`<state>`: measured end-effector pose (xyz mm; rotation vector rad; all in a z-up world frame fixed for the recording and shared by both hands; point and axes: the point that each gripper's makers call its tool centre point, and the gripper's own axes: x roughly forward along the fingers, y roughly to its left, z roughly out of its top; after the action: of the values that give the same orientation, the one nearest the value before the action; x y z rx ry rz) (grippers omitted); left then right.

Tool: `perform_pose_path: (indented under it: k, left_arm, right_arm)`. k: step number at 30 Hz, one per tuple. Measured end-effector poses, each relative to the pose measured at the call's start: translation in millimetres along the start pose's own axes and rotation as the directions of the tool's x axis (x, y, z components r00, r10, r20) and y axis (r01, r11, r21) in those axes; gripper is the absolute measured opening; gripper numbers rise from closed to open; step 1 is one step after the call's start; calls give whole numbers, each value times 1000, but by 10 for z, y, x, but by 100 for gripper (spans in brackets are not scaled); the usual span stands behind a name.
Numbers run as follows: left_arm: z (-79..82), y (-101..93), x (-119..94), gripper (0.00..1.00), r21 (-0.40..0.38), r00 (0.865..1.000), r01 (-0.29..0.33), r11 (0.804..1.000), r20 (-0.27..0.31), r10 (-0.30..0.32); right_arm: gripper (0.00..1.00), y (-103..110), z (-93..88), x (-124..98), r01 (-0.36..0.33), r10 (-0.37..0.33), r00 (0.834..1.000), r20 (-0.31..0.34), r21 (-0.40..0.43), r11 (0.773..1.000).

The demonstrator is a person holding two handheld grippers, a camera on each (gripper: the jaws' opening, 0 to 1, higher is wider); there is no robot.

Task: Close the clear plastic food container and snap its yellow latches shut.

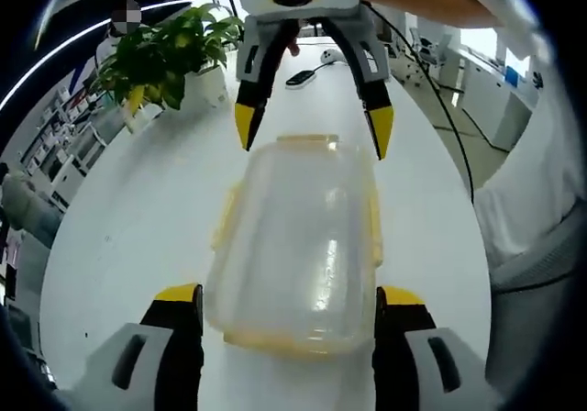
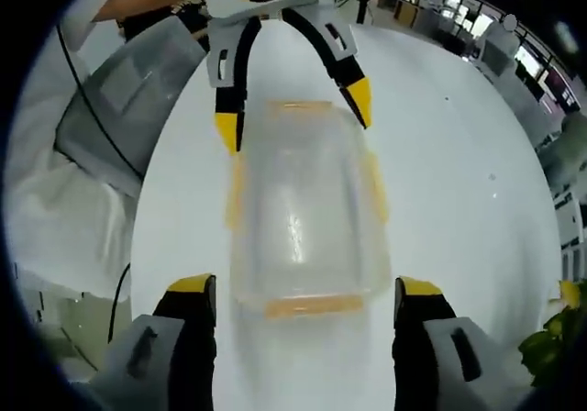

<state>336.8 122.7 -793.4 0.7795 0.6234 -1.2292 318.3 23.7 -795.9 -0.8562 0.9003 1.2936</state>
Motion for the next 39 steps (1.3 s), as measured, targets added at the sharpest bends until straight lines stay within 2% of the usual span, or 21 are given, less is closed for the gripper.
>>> perform_pose_path:
  k: [3,5,11,16,29,39]
  left_arm:
    - [7,3,4,72,6,1000,-1,1000,1,1]
    - [1,8,7,72,3,1000,0,1000,1,0]
    - [-16,-1,-12,71,1,1000,4,1000,-8,-4]
    - [-91,-4,-56,71,7,1000,3,1000,-28,-3]
    - [-393,-18,-271,71,22,997,11,1000,-79,-9]
    - [-718,-32,-529,71,5,996,5,1000,-85,-4]
  right_arm:
    - [74,-11,11,16,2,-3,1000,10,5,1000]
    - [69,-73,27,24,35,-35,999,15,1,999]
    - [69,-44,65,38,26,-26,1000,4,-2,1000]
    - [69,-25,138,69,27,-27,1000,7,-1,1000]
    - [69,59,439,208,29,-29,999,19,5,1000]
    - [69,154,812,374,21,-20,1000,22,-13,1000]
